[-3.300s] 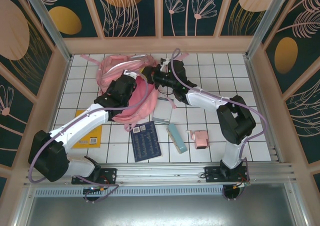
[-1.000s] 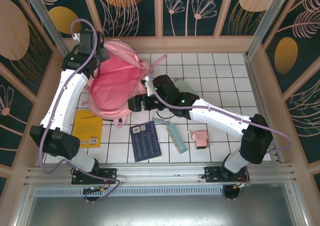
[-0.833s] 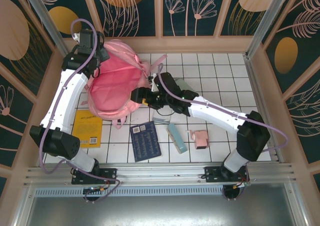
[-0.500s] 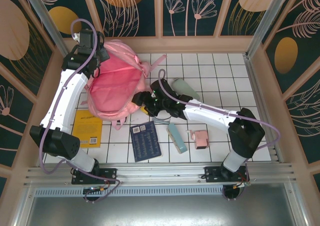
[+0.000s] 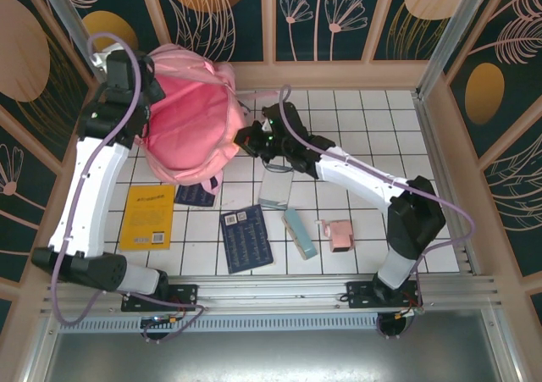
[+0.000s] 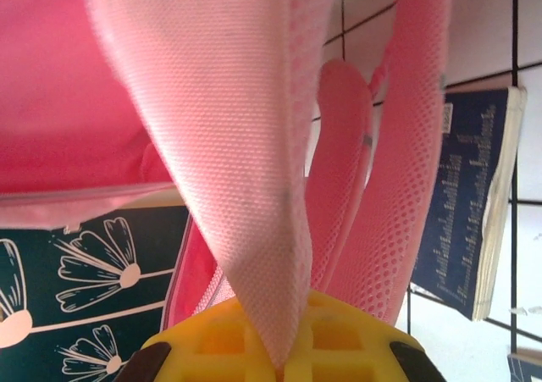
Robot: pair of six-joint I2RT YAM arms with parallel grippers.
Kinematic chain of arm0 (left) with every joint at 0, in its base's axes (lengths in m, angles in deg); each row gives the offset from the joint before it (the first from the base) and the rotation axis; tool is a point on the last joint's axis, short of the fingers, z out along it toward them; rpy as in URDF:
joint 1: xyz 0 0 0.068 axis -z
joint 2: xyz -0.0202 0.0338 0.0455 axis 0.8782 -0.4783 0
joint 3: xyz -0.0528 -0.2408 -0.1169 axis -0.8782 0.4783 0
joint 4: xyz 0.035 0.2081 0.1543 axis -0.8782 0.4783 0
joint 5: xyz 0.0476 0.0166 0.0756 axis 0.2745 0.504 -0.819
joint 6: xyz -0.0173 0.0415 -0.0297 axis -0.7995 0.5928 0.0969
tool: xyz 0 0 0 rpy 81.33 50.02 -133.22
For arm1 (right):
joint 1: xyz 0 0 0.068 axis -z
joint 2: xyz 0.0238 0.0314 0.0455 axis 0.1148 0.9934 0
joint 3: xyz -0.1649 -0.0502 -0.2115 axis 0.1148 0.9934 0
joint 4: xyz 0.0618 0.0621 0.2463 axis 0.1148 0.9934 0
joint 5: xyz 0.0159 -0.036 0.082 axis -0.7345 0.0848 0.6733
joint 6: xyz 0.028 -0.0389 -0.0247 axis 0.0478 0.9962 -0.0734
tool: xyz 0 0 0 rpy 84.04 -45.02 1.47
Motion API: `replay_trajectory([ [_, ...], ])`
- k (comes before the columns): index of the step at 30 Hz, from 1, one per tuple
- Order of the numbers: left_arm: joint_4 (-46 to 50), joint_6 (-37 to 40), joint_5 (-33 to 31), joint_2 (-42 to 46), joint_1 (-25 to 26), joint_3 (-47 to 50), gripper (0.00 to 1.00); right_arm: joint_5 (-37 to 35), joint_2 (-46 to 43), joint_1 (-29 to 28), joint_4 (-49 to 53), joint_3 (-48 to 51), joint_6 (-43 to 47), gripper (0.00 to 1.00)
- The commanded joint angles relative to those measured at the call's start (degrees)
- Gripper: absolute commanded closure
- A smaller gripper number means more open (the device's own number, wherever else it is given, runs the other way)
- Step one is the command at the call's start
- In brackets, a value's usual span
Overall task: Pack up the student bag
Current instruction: Rotate the student bag at the top-left of the table.
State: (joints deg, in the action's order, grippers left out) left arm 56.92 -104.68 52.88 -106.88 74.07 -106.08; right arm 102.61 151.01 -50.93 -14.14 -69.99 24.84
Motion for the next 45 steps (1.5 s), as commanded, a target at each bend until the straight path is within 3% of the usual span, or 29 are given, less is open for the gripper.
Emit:
replay_trajectory([
  [1, -8.33, 0.99, -4.58, 6.36, -0.03, -0.52, 1.00, -1.02, -0.32, 4.35, 1.12, -2.61, 3.12, 1.00],
  [11, -6.97, 0.95, -0.89, 9.42, 0.01, 3.74, 1.00, 13.57, 17.25, 12.69, 8.06, -21.02, 9.29, 1.00],
  [16, -4.72, 1.12, 6.12, 10.85, 0.01, 6.46, 1.00, 20.85, 24.72, 16.39, 11.87, -28.42, 10.94, 0.98],
  [23, -3.85, 0.38, 16.86, 9.90, 0.01, 7.63, 1.00, 24.32, 29.46, 18.56, 16.11, -32.21, 13.26, 0.91],
  [28, -7.44, -2.54, 20.71, 6.19, 0.01, 11.15, 1.00, 19.46, 29.19, 18.66, 18.73, -31.89, 17.68, 0.65],
  [32, -11.90, -7.84, 20.30, 3.88, 0.01, 14.21, 1.00, 3.39, 24.59, 18.08, 26.02, -30.64, 28.49, 0.40],
  [36, -15.35, -12.88, 23.40, 2.49, 0.01, 15.49, 1.00, -10.22, 15.06, 17.28, 25.58, -21.49, 35.18, 0.25],
  [39, -16.47, -14.38, 24.83, 1.60, 0.01, 16.52, 1.00, -17.34, 7.34, 15.56, 25.50, -14.53, 38.88, 0.22],
  [42, -17.19, -14.79, 25.31, 1.54, 0.01, 18.31, 1.00, -19.76, -0.79, 13.32, 25.98, -5.80, 40.26, 0.22],
  [45, -18.89, -14.87, 27.09, 1.94, 0.01, 20.60, 1.00, -21.34, -8.97, 7.52, 25.96, 4.54, 41.55, 0.22],
])
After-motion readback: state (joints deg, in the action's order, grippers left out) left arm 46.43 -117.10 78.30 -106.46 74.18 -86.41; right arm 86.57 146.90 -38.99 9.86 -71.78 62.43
